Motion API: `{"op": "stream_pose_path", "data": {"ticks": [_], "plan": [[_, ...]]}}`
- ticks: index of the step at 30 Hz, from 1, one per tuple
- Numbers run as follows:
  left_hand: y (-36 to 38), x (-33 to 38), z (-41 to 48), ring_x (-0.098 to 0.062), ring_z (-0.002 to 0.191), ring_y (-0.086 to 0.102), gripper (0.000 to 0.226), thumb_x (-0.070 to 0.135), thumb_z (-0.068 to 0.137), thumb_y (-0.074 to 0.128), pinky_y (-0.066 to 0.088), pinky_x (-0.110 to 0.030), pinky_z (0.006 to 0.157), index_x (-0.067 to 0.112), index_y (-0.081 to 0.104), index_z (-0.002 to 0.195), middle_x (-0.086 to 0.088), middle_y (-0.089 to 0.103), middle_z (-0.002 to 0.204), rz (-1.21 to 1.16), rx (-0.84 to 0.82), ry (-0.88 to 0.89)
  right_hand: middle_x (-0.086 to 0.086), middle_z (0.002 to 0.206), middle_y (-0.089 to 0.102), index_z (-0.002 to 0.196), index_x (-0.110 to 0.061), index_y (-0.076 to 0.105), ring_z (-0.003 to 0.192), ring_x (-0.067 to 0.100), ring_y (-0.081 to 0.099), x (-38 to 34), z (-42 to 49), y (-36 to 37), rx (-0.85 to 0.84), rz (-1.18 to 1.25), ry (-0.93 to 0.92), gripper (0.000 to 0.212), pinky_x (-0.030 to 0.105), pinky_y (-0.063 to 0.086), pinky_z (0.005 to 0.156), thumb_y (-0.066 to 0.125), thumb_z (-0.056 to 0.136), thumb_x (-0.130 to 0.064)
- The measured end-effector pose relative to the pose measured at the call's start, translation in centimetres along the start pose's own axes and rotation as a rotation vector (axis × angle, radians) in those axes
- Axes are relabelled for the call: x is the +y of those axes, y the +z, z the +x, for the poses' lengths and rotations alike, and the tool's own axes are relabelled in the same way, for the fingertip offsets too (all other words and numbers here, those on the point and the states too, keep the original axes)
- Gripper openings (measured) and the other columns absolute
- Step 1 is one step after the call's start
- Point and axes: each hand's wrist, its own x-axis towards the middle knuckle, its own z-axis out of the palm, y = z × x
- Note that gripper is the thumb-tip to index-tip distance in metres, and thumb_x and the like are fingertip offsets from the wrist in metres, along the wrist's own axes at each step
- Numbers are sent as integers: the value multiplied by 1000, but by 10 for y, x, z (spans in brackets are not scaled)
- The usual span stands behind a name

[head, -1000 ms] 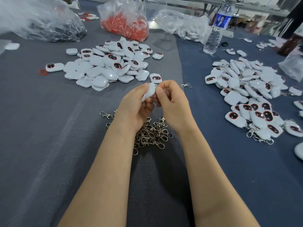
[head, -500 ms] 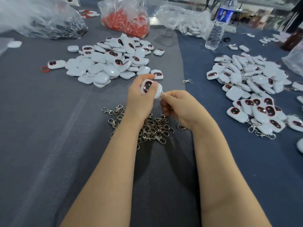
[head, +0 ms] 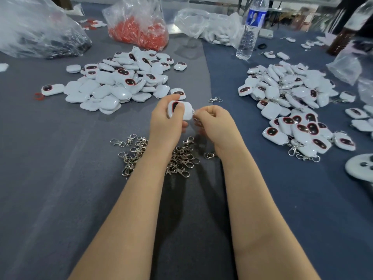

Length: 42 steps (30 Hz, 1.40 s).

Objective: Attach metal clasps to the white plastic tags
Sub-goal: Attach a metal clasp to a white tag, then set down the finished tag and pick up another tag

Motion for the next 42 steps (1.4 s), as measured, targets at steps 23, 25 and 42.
{"op": "stream_pose_path", "data": {"ticks": [23, 25, 42], "plan": [[190, -38, -37, -25, 105, 43, 21, 40, 90, 56, 21, -30, 80, 22, 61, 99, 2, 57, 110, 700, -287, 258, 6, 139, 36, 132, -20, 47, 126, 28, 37, 46, -11, -154, 767, -614, 112, 43, 38, 30, 101, 51, 90, -13], [191, -40, -36, -25, 109, 42, 27, 42, 88, 57, 23, -31, 85, 23, 61, 106, 0, 50, 116, 717, -306, 234, 7, 139, 36, 133, -20, 46, 126, 28, 37, 46, -11, -153, 772, -643, 111, 44, 38, 29, 101, 51, 90, -11], [22, 19, 44, -13, 65, 39, 13, 4, 88, 47, 35, -24, 62, 9, 54, 79, 0, 44, 71, -86, 250, -118, 9, 124, 57, 123, -16, 58, 115, 26, 51, -9, 19, 36, 97, -394, -167, 33, 37, 39, 99, 51, 90, -15]]}}
